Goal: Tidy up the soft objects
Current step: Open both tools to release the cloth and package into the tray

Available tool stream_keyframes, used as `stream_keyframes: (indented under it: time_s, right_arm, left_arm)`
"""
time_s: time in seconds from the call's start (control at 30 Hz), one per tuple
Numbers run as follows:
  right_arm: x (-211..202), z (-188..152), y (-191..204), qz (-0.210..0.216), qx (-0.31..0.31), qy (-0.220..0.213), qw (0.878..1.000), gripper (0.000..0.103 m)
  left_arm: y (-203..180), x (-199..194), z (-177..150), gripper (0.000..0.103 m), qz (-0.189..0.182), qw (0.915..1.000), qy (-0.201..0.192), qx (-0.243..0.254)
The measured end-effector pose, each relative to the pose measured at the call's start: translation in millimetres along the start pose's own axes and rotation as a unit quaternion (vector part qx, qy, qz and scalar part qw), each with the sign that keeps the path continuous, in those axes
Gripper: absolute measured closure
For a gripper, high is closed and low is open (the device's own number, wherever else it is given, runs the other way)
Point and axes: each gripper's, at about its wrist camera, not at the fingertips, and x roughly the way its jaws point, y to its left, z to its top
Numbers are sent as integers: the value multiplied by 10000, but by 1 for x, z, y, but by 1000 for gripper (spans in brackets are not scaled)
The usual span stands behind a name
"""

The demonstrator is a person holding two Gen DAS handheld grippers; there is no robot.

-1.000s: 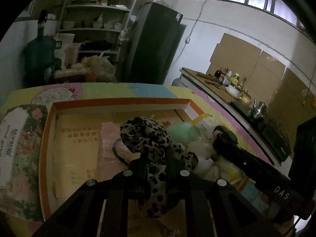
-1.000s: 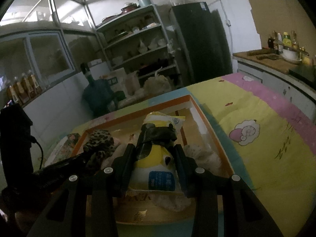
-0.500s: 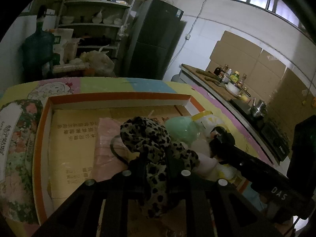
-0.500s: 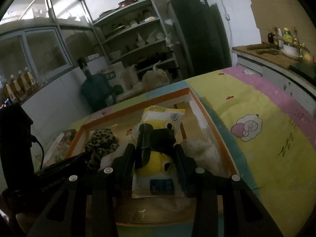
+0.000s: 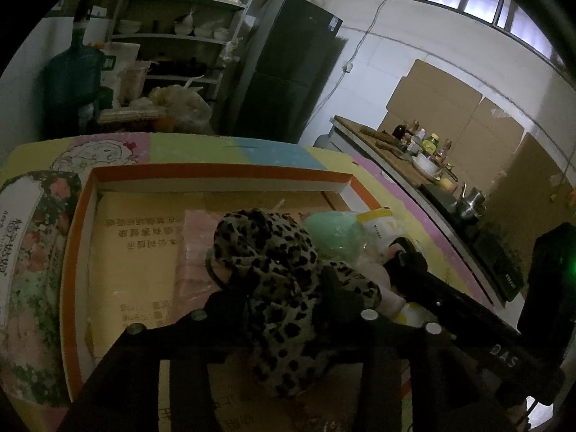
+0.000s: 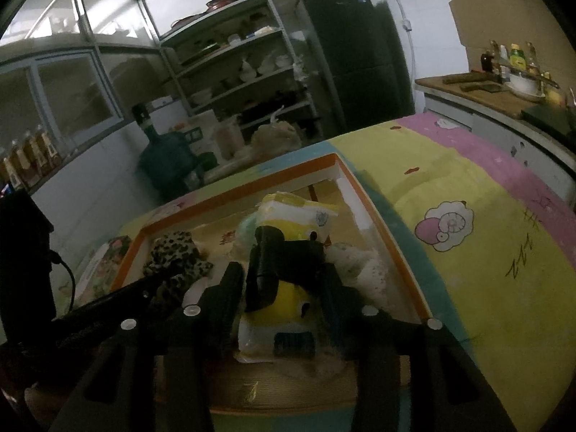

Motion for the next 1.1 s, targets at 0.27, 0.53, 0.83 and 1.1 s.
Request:
stream_keyframes:
  time_s: [0.27,0.53,0.83,1.1]
  right_arm:
    - [-6,-3,1,-1,44,-131,9999,41]
    - [-16,-4,7,-15,-4,-216,9998,41]
    - [-35,-6,16,-36,-55,-371,9993,41]
    - [-52,-8,30,-10,-176,-475,9987,41]
  left_arm:
    - [-2,-12,-1,40,73,9997,-249,13]
    - [-6,-33,0,40,185,9986,-485,123]
    - [-9,-59,-3,40,238,9965,-757,265]
    - [-11,-89,-10,40,431,9925,-1045,462]
